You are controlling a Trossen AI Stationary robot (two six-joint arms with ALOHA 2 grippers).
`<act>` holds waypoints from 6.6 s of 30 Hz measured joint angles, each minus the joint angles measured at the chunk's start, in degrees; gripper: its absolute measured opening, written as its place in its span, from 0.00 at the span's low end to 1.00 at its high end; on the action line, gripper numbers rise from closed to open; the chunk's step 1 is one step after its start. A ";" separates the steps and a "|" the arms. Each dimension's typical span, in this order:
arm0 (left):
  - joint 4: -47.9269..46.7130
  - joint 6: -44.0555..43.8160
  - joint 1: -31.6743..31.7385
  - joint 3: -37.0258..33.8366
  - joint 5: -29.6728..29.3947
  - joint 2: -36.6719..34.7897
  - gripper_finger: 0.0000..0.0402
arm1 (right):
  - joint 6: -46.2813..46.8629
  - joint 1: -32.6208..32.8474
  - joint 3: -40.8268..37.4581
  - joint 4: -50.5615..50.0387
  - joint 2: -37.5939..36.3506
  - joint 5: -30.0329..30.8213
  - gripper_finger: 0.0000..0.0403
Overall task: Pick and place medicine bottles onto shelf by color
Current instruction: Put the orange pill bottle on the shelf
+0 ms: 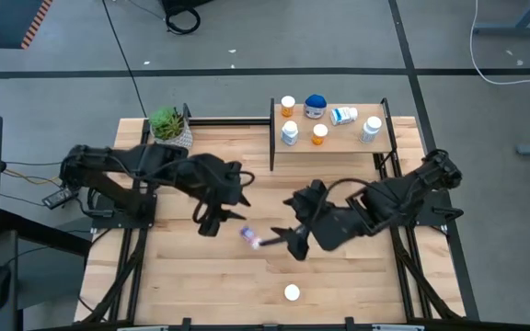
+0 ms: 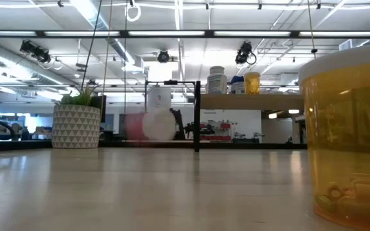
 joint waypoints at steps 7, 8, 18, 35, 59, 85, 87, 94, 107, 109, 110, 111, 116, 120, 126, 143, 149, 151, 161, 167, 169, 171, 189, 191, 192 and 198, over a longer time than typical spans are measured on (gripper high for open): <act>-12.57 0.18 2.85 -0.20 -0.57 0.00 0.30 | 4.39 -2.68 0.06 -4.48 0.33 -6.85 0.92; -13.94 0.22 3.35 -0.54 -1.25 0.00 0.30 | 5.77 -2.69 0.09 -5.88 0.57 -7.59 0.92; -16.23 -3.73 6.62 -2.82 -1.81 -0.02 0.39 | 23.46 4.39 0.02 -16.31 4.17 -12.86 0.92; -6.54 -27.70 0.90 -4.36 -1.71 0.07 0.43 | 35.68 11.11 0.00 -6.18 20.25 -25.20 0.92; -5.39 -36.39 -8.06 -4.36 -3.55 0.00 0.47 | 22.54 11.50 0.00 -5.92 25.18 -17.65 0.99; -5.33 -36.39 -7.98 -4.36 -4.92 0.00 0.48 | 26.74 11.83 -12.29 5.08 25.18 -18.52 0.99; -5.31 -36.39 -8.00 -4.36 -4.92 0.00 0.48 | 26.88 11.85 -12.67 5.20 25.18 -18.67 0.99; -5.31 -36.37 -8.00 -4.36 -4.92 0.00 0.47 | 27.52 11.83 -12.85 5.27 25.18 -18.99 0.97; -5.24 -37.20 -8.00 -4.36 -4.92 0.00 0.43 | 28.29 11.85 -13.38 7.12 25.18 -18.87 0.97; -5.17 -37.85 -8.00 -4.36 -4.92 0.00 0.43 | 29.11 11.83 -13.91 7.64 25.20 -18.93 0.97; -5.20 -37.84 -8.00 -4.36 -4.92 0.00 0.43 | 29.22 11.83 -13.92 7.69 25.20 -19.03 0.97; -5.20 -37.85 -8.01 -4.36 -4.91 0.00 0.43 | 29.22 11.84 -13.92 7.88 25.19 -19.06 0.97; -5.17 -38.27 -8.02 -4.36 -4.92 0.00 0.43 | 29.42 11.76 -14.82 7.61 25.22 -18.31 0.97; -5.13 -39.29 -8.24 -4.36 -4.92 0.00 0.43 | 30.67 11.65 -15.97 8.85 25.17 -18.41 0.95; -4.89 -39.32 -8.26 -4.36 -4.92 0.00 0.43 | 31.05 11.70 -15.91 9.17 25.20 -20.12 0.84; -4.86 -39.18 -8.26 -4.36 -5.15 0.00 0.43 | 33.10 11.44 -14.63 5.44 25.20 -18.82 0.52; -4.98 -34.95 -7.37 -4.39 -5.14 -0.02 0.43 | 35.02 10.04 -9.59 -6.76 23.70 -17.63 0.56; -5.08 -34.02 -6.05 -4.39 -5.12 -0.02 0.43 | 35.86 9.27 -8.25 -10.90 21.63 -15.90 0.57; -4.69 -24.33 6.17 -4.39 -5.20 -5.38 0.40 | 37.24 -0.62 -8.13 -25.64 6.19 -10.50 0.54; -4.52 -17.78 14.08 -4.39 -5.19 -8.10 0.38 | 33.66 -10.00 -8.22 -31.68 0.51 -10.53 0.54; -5.23 -15.38 16.23 -4.39 -5.15 -8.72 0.38 | 32.26 -13.62 -8.22 -32.48 -1.28 -11.13 0.54; -5.30 -13.16 18.15 -4.36 -5.15 -9.39 0.38 | 30.68 -17.64 -8.24 -33.27 -3.13 -12.33 0.54; -3.78 -4.82 30.45 -4.34 -5.11 -10.69 0.37 | 11.74 -50.82 -8.94 -33.68 -9.79 -19.25 0.54; -3.88 -4.68 31.41 -4.34 -5.11 -10.74 0.38 | 10.42 -52.68 -11.05 -31.96 -10.04 -19.26 0.54; -4.01 -4.68 31.96 -4.39 -5.10 -11.04 0.38 | 9.79 -53.49 -12.30 -31.35 -10.07 -19.75 0.54; -4.05 -4.67 34.43 -4.34 -5.12 -12.46 0.35 | 9.27 -54.55 -18.91 -29.61 -11.40 -20.14 0.54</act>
